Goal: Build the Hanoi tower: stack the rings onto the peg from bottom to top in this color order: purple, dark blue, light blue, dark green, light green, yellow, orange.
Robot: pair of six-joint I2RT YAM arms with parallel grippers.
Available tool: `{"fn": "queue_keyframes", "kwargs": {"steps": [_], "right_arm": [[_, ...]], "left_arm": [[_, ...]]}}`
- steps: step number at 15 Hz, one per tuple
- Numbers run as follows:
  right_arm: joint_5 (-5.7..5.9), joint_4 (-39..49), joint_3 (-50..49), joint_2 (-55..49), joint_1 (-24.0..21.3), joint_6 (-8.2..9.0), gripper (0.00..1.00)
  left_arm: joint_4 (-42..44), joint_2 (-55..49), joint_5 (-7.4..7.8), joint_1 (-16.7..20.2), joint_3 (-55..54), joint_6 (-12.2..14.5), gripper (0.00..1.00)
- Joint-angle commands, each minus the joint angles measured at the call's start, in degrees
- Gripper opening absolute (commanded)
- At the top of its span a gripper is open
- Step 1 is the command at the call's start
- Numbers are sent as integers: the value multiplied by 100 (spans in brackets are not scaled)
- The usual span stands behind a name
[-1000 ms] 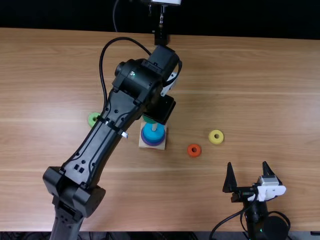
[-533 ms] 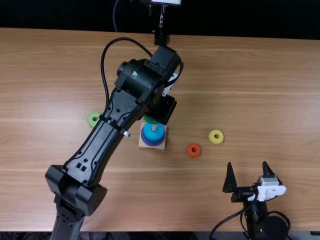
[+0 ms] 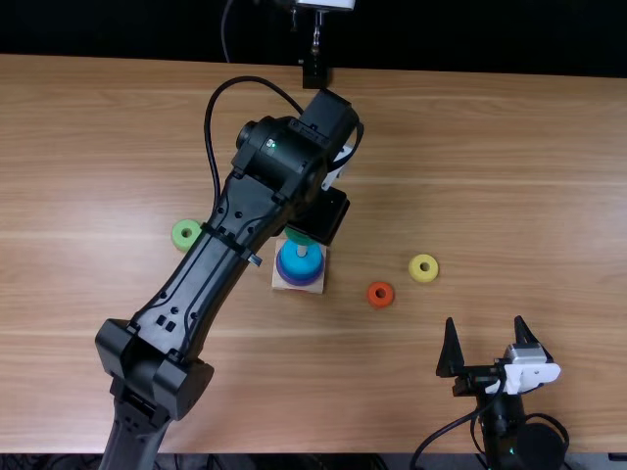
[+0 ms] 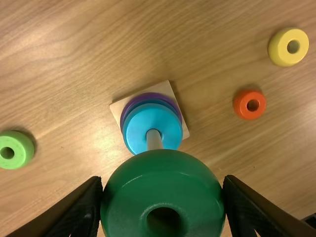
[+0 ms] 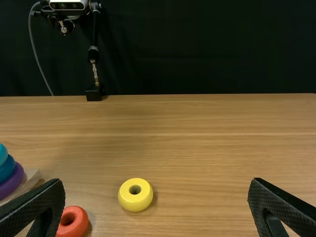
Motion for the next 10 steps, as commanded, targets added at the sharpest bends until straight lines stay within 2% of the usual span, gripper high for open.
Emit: {"fn": "queue_keyframes", "kwargs": {"steps": [1, 2, 7, 9, 10], "right_arm": [[-10, 31, -58, -73, -55, -30, 100], [-10, 20, -58, -73, -55, -30, 100], [-10, 20, -58, -73, -46, -30, 100], [-10, 20, -58, -73, -46, -30, 100], [-10, 20, -58, -73, -55, -30, 100]], "left_arm": [[-4, 108, 64, -43, 80, -27, 62], [-15, 108, 64, -16, 62, -48, 100], [-4, 55, 64, 186, 45, -16, 100], [59, 38, 11, 300, 300, 37, 100], [70, 38, -21, 502, 598, 58, 100]]}}
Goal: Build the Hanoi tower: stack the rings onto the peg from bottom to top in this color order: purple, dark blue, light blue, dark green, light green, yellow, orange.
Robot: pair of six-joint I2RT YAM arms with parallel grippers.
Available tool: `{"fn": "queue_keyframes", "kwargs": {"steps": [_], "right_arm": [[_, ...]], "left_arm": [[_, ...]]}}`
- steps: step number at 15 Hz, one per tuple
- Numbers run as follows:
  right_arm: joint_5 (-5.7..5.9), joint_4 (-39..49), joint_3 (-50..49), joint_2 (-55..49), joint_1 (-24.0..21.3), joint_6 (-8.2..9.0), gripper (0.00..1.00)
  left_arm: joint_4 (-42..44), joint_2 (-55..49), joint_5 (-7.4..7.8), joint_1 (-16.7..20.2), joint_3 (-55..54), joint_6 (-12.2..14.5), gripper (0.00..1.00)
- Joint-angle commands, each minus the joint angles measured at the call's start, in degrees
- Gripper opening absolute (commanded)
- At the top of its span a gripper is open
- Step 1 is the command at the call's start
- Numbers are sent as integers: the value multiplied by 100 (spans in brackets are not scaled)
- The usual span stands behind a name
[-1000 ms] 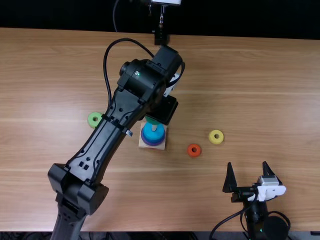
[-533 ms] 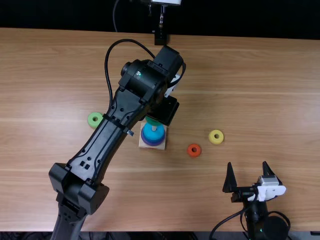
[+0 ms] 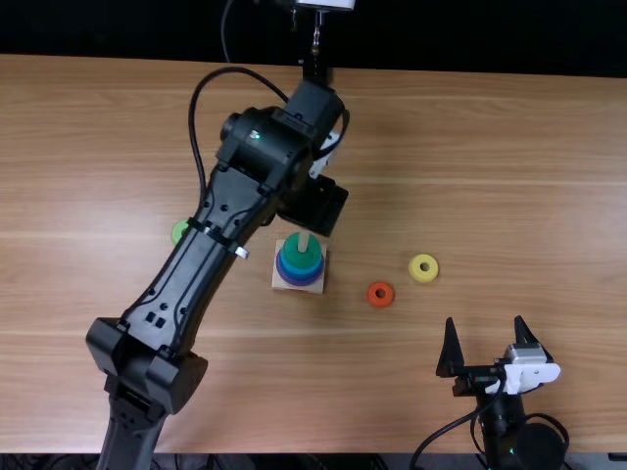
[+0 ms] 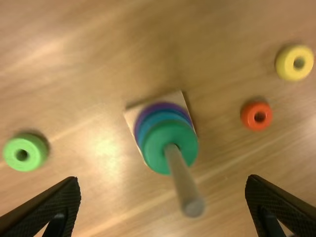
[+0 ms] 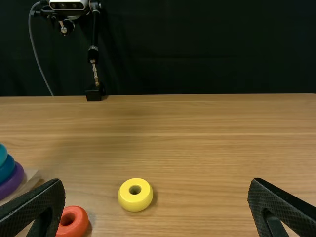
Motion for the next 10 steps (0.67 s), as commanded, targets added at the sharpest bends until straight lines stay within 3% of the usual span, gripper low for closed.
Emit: {"fn": "queue_keyframes", "kwargs": {"steps": [1, 4, 6, 7, 9, 10], "right_arm": [[-10, 31, -58, -73, -46, -30, 100], [-10, 20, -58, -73, -46, -30, 100], [-10, 20, -58, -73, -55, -30, 100], [-10, 20, -58, -73, -55, -30, 100], [-10, 20, -58, -73, -46, -30, 100], [-10, 20, -58, -73, -55, -30, 100]], "left_arm": [[53, 18, -32, 385, 411, 49, 100], [243, -360, -53, 1106, 200, 59, 100], [887, -852, -63, 1519, -1118, 91, 100], [1372, -1186, -95, 1625, -1830, 333, 100], [2363, -1547, -221, 1739, -3245, 1167, 100], [2785, -1678, -221, 1748, -3781, 1356, 100]]}}
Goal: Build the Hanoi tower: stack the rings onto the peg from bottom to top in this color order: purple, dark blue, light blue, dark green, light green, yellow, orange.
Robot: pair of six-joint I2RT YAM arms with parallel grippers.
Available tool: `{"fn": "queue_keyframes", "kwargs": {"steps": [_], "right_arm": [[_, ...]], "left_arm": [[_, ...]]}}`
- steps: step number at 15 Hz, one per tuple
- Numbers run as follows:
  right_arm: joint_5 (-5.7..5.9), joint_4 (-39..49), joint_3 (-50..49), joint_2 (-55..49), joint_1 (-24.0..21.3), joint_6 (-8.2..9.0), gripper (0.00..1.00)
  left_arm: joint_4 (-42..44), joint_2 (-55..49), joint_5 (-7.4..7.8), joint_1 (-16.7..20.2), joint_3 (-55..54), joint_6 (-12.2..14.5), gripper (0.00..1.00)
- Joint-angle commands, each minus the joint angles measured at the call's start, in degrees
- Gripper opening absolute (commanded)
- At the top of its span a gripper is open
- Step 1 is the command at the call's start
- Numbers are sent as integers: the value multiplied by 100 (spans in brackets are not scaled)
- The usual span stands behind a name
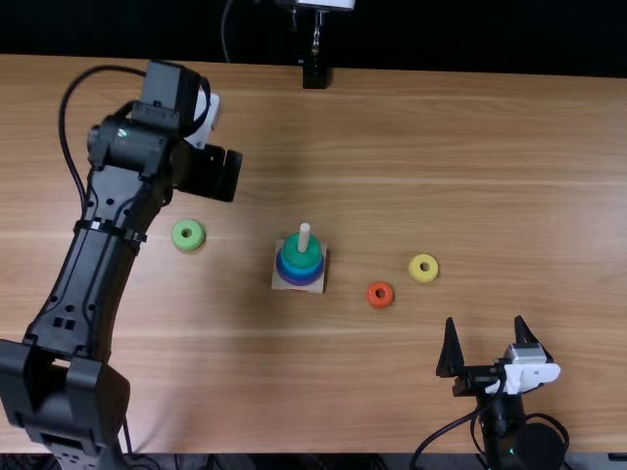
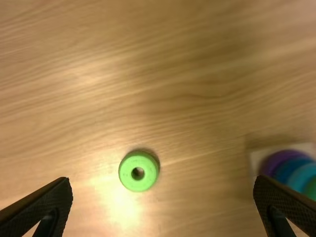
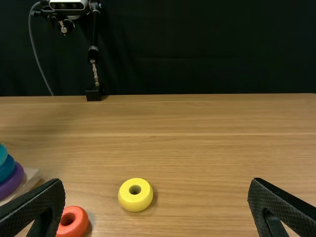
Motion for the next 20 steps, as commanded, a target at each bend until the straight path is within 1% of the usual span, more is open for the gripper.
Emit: {"fn": "queue_keyframes", "kwargs": {"steps": [1, 5, 6, 8, 9, 10, 11, 13, 20], "right_arm": [[-8, 18, -58, -73, -46, -28, 100], [-8, 18, -58, -73, -46, -28, 100], [-8, 18, -58, -73, -55, -28, 100], [-8, 18, -58, -73, -46, -28, 100], [-8, 18, -58, -73, -46, -28, 100], [-8, 18, -58, -73, -46, -28, 100], [-8, 18, -58, -73, -55, -28, 100], [-8, 18, -58, -73, -55, -28, 100], [-8, 18, -58, -73, -55, -28, 100]], "left_arm": [[313, -215, -36, 15, -632, 500, 100], [1367, -241, 17, 313, -1977, 521, 100], [1652, -232, 27, 401, -2152, 627, 100], [2148, -188, 38, 498, -2372, 943, 100], [2243, -171, 48, 515, -2390, 1038, 100], [2243, -153, 48, 568, -2398, 1070, 100], [2243, -135, 17, 577, -2434, 1091, 100], [2243, 128, 17, 577, -2601, 1091, 100], [2201, 515, 59, 568, -2601, 1091, 100]]}}
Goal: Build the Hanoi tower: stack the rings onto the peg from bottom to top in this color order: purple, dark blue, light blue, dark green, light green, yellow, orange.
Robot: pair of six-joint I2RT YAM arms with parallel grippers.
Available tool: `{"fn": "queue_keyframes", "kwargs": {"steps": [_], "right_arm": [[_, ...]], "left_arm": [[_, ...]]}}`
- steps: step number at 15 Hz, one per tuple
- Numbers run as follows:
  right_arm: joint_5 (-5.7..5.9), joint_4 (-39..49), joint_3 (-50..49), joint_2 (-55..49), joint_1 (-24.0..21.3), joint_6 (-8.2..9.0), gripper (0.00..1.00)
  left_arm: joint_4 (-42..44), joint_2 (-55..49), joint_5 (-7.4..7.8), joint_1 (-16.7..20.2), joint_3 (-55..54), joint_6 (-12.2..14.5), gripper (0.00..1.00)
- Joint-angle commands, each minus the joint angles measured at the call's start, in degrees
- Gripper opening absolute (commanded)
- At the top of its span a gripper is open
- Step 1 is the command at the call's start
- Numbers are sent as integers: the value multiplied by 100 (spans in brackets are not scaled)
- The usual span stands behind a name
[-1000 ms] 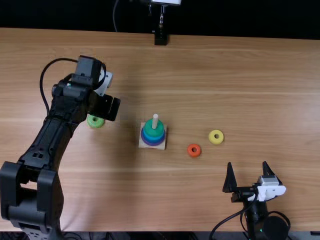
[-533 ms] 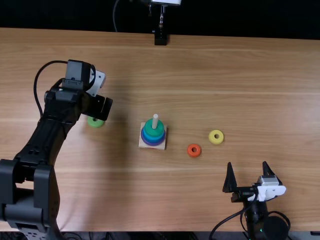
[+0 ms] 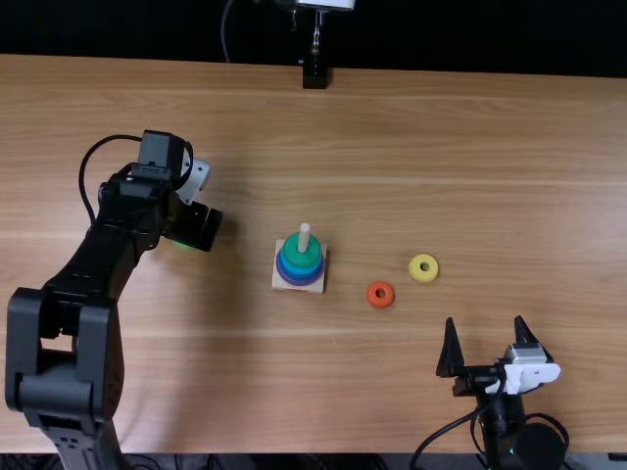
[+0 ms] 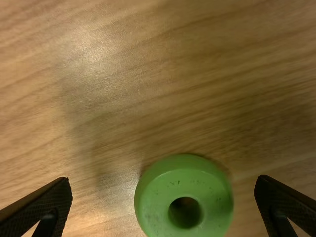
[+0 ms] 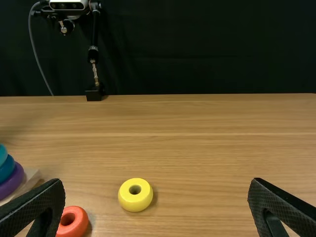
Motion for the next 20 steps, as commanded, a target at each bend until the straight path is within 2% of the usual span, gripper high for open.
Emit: {"fn": "queue_keyframes", "kwargs": {"steps": [1, 14, 15, 16, 17, 20], "right_arm": [[-10, 16, -58, -73, -46, -28, 100], [-10, 16, -58, -73, -46, -28, 100], [-10, 16, -58, -73, -46, -28, 100], [-10, 16, -58, -73, -46, -28, 100], [-10, 16, -58, -73, -46, -28, 100], [-10, 26, -58, -73, -46, -28, 100]], "left_arm": [[-17, 170, 50, 37, -85, 96, 100], [-376, 328, 50, 37, -41, 96, 100], [-366, 328, 50, 37, -59, 96, 79], [-323, 328, 61, 37, -76, 107, 26], [-281, 319, 61, 28, -85, 107, 0], [-387, 293, -13, 20, 12, 118, 0]]}}
